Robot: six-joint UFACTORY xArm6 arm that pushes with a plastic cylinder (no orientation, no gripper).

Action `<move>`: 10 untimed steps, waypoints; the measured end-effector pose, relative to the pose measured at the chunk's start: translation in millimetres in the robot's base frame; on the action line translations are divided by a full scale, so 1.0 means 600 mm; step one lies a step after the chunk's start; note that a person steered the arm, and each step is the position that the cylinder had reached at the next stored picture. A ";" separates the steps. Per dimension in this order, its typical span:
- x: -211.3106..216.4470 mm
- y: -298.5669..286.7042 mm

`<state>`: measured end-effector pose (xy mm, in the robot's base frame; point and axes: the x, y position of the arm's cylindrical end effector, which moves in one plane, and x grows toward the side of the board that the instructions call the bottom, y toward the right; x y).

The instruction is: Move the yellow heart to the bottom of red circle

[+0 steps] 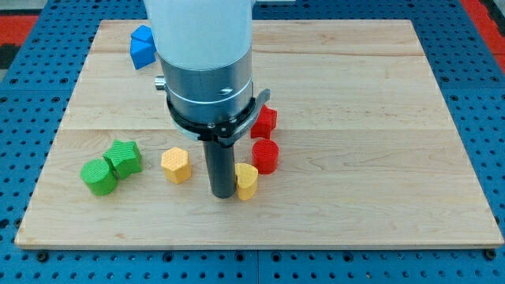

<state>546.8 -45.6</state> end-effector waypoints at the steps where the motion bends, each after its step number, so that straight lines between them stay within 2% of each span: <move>1: -0.045 0.009; 2: -0.070 0.036; 4: -0.017 0.014; 6: 0.081 0.073; 7: 0.079 -0.010; 8: 0.050 -0.152; 9: 0.033 -0.247; 10: 0.025 -0.253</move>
<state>561.7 -197.2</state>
